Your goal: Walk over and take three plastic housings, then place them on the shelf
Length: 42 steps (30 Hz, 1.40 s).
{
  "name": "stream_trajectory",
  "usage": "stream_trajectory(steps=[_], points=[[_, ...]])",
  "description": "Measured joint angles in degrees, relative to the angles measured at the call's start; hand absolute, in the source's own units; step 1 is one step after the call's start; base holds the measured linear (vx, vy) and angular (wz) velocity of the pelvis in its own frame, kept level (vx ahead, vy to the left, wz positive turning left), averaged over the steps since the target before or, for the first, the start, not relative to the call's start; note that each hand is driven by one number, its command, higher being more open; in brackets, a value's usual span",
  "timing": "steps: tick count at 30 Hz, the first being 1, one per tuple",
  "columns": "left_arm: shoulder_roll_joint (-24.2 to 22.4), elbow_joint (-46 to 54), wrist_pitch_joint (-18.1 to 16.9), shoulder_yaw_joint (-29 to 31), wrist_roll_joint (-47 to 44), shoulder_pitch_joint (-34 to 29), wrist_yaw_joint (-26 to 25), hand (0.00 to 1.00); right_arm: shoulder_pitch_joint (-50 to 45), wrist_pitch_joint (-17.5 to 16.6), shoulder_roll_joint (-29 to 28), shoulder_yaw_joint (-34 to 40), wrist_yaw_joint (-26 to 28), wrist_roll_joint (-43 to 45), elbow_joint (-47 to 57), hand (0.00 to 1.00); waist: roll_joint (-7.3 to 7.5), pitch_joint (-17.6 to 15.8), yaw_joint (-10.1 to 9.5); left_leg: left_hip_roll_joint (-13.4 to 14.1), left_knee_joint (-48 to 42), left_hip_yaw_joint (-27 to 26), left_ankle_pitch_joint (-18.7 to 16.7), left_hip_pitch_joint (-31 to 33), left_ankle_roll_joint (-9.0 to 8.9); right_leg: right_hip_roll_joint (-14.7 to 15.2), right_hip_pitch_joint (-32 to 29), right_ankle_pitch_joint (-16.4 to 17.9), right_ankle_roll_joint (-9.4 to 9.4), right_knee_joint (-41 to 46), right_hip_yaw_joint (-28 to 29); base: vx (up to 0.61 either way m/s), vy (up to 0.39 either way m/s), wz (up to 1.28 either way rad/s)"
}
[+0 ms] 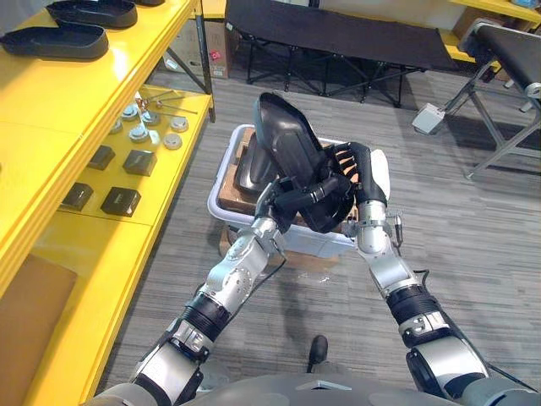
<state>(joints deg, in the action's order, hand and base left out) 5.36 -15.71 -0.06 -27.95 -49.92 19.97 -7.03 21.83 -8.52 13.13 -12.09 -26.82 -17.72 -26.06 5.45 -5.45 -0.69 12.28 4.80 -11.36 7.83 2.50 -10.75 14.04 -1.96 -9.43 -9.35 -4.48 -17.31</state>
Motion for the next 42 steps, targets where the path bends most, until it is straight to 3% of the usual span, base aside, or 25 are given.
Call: stream_trajectory(steps=[1,8,12,15,23,24,27,33,36,42], points=[[-0.19,-0.01,-0.08,-0.51,0.04,0.01,-0.91,0.00,-0.46,-0.22,-0.08,-0.38,-0.02,0.00,0.00,0.00,-0.33,0.23,-0.18,-0.01,0.00,0.13,-0.08,-0.01,-0.03,0.01,0.09,0.02,0.00,0.00,-0.16,0.00,0.000,0.00],[-1.09,-1.97,-1.38,-0.27,0.89,0.00,-2.79,0.00,-1.60,-1.13,-0.74,-1.45,-0.24,0.71,-0.05,0.00,-1.47,0.88,-0.75,-0.05,0.00,0.87,-0.27,0.00,-0.20,0.03,0.56,0.06,0.03,-0.01,-1.03,0.00,-0.003,0.04],[-1.09,-4.63,-2.23,3.14,0.91,-0.04,-6.16,0.00,-3.42,-5.75,-1.94,-2.46,-1.21,1.31,0.69,0.00,-1.64,1.21,-0.61,-0.05,0.00,0.97,-0.51,-0.05,-0.04,0.02,0.58,0.08,0.05,-0.02,-1.09,0.00,0.000,0.00],[-0.94,-6.02,-3.19,5.93,0.53,-0.34,-7.65,0.00,-5.91,-7.17,-2.59,-3.91,-1.24,1.26,4.50,0.00,-1.65,1.24,-0.63,-0.07,0.00,1.03,-0.63,-0.05,-0.09,0.02,0.59,0.08,0.05,-0.03,-1.12,0.00,0.000,0.00],[-1.10,-6.17,-6.46,5.79,-5.23,-3.98,-4.93,0.00,-7.95,-8.82,-6.50,-4.43,-1.14,3.11,4.81,0.00,-1.67,2.02,-0.63,-0.15,0.00,1.31,-1.30,-0.72,-0.25,0.03,1.05,0.18,0.13,-0.06,-1.41,0.01,-0.003,-0.01],[-1.19,-6.17,-6.48,5.70,-6.36,-4.39,-4.19,0.00,-8.63,-8.97,-6.49,-4.49,-1.16,3.08,5.35,1.00,-1.72,2.22,-0.62,-0.15,0.00,1.30,-1.38,-0.74,-0.22,0.03,1.05,0.19,0.14,-0.06,-1.41,0.02,-0.006,-0.05],[-2.30,-6.17,-7.62,5.90,-8.93,-4.97,-2.20,0.00,-10.24,-10.57,-6.48,-4.71,-1.39,3.10,6.89,1.00,-1.67,2.36,-0.50,-0.15,0.00,1.19,-1.48,-0.85,-0.20,0.03,1.04,0.19,0.13,-0.05,-1.42,0.00,-0.001,-0.01],[-3.61,-4.87,-14.57,6.49,-9.21,-4.96,-2.70,0.00,-13.13,-12.09,-6.41,-8.72,-4.19,3.93,7.28,1.00,-1.73,2.75,-0.38,-0.15,0.00,0.90,-1.57,-1.07,-0.18,0.05,1.03,0.28,0.09,-0.06,-1.41,0.00,-0.001,-0.01],[-3.71,-0.01,-16.49,7.32,-1.79,-5.04,-7.18,0.00,-16.32,-12.05,-7.45,-8.87,-4.76,7.52,10.59,1.00,-1.73,2.77,-0.65,-0.15,-0.01,0.88,-1.59,-1.07,-0.17,0.06,1.03,0.28,0.09,-0.06,-1.41,0.00,0.000,0.00],[-5.02,10.75,-20.13,14.61,21.89,-7.17,-20.43,0.00,-22.65,-12.06,-8.83,-5.41,-6.30,8.38,19.96,1.00,-2.49,4.21,0.95,-0.29,0.00,-0.01,-2.15,-1.91,-0.13,0.15,0.96,0.31,0.12,-0.04,-1.37,0.01,-0.002,-0.07]])
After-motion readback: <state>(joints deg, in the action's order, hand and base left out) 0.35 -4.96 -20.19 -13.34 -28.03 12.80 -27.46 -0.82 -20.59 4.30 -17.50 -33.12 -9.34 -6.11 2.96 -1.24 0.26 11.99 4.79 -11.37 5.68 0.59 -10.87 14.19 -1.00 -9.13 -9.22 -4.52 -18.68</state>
